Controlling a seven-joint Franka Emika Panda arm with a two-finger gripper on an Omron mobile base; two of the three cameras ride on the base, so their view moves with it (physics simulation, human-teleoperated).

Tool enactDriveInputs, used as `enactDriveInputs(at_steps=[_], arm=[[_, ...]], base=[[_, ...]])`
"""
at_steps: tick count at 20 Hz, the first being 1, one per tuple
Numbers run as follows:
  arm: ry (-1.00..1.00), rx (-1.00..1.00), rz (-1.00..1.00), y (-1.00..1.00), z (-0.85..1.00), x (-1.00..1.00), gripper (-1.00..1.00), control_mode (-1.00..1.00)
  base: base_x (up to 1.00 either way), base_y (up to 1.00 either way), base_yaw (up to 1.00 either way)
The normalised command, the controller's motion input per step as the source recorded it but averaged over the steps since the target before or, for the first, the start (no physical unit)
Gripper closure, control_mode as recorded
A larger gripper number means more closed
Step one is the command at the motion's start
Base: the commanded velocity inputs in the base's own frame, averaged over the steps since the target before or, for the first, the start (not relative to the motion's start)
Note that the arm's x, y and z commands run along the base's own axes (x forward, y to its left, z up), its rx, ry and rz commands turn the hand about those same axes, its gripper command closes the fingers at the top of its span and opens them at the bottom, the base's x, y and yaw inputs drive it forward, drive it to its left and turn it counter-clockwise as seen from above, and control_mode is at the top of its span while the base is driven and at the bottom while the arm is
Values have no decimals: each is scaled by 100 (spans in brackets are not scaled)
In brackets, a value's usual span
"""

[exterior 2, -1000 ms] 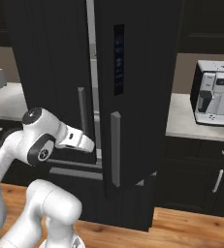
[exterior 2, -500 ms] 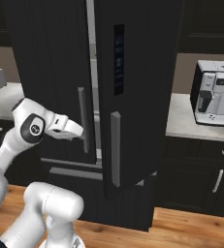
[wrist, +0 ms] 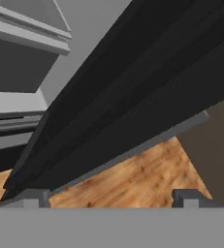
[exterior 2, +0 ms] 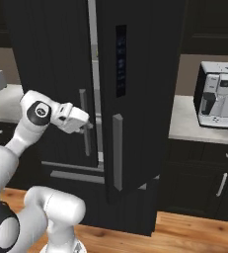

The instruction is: Retrieve the sausage and cheese from the fridge and place them on the cutting board on the counter.

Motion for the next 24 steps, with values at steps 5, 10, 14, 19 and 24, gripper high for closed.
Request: enactDriveInputs(at_steps=[5,10,14,19,24], arm=[[10,-7,7,-23,0,72,-100,-100],[4,-19,8,14,-5,51,-100,-100],[7,-7,0,-12,0,4,-100,-100],[17,0,-1,-62,6,-6,-100,-100],[12,0,0,-71,2,-25,-100,-100]], base=[[0,0,0],[0,0,0],[0,0,0],[0,0,0],[0,0,0]])
